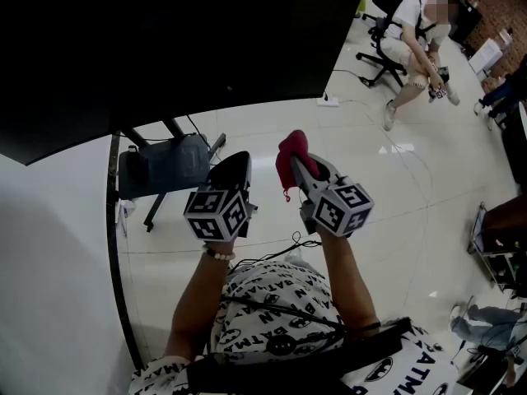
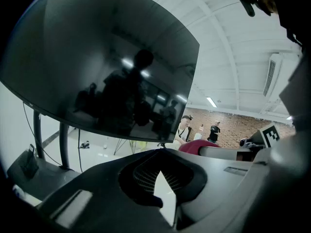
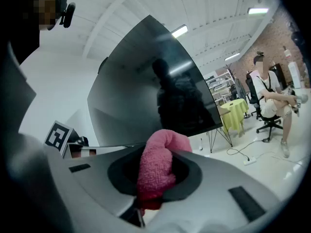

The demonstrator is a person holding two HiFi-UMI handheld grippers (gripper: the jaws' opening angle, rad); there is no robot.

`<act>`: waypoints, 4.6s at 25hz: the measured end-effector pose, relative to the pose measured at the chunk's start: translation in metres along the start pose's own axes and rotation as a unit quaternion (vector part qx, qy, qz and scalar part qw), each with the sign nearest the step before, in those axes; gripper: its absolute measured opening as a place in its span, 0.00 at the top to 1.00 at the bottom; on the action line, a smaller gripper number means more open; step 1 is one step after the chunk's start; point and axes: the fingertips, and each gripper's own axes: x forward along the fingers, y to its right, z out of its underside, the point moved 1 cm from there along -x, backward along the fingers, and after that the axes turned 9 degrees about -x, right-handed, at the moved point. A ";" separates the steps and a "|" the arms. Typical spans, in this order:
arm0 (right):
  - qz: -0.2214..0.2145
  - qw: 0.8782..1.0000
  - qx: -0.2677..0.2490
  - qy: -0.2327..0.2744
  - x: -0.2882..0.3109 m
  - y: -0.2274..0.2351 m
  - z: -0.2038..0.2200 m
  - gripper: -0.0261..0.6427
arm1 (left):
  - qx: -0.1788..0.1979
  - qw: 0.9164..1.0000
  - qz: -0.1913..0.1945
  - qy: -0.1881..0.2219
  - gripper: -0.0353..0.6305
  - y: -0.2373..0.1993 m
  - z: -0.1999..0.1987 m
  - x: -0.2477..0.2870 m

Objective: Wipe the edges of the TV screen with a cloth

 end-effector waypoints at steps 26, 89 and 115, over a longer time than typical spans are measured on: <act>0.096 0.979 0.177 0.033 0.087 0.171 0.025 0.87 | -0.039 0.999 0.007 -0.004 0.95 -0.002 0.008 0.062; -0.139 0.951 0.259 -0.095 0.396 -0.289 0.073 0.87 | -0.159 0.965 -0.180 0.102 0.95 -0.318 -0.072 -0.257; -0.084 0.955 0.271 -0.080 0.532 -0.471 0.119 0.87 | -0.128 0.978 -0.156 0.053 0.95 -0.531 -0.137 -0.406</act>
